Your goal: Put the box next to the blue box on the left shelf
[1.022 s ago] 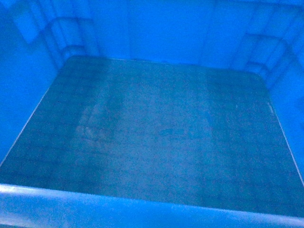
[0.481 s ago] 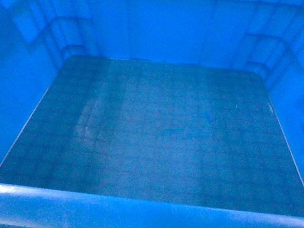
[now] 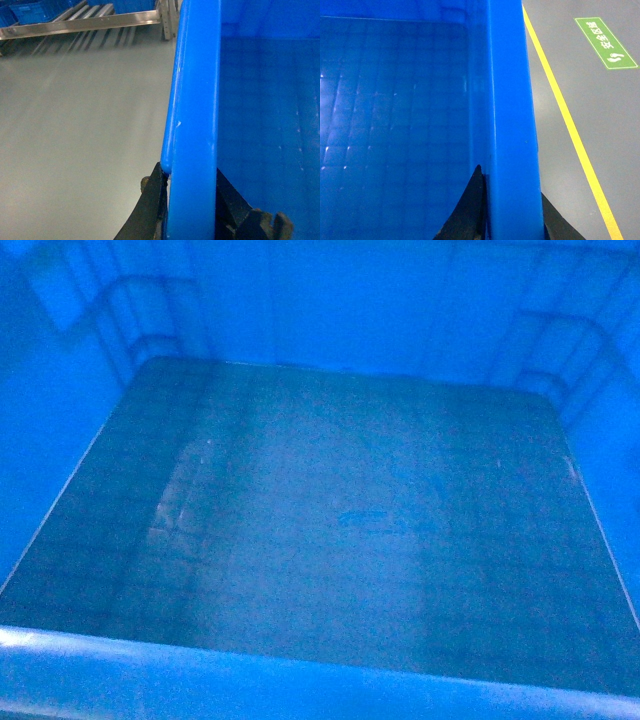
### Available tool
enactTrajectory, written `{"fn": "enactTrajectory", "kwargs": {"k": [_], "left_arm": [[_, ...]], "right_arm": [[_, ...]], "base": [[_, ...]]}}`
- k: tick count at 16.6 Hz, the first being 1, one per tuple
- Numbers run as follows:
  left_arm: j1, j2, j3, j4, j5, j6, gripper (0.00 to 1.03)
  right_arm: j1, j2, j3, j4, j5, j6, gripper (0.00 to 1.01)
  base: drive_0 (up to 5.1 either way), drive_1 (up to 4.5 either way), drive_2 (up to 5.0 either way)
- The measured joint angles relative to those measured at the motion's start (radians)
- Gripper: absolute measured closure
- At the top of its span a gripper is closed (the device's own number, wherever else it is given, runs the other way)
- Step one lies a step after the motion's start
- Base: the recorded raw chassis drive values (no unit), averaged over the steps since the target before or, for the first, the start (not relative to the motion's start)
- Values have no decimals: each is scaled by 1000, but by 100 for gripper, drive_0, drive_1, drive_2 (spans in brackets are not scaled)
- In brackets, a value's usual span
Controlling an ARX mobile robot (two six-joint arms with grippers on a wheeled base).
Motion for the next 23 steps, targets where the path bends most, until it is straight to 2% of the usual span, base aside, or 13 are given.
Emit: {"fn": "enactTrajectory", "kwargs": {"k": [23], "left_arm": [[0, 0, 0, -1, 0, 0, 87]], "right_arm": [[0, -2, -2, -4, 2, 0, 90]], "base": [[2, 427, -422]]}}
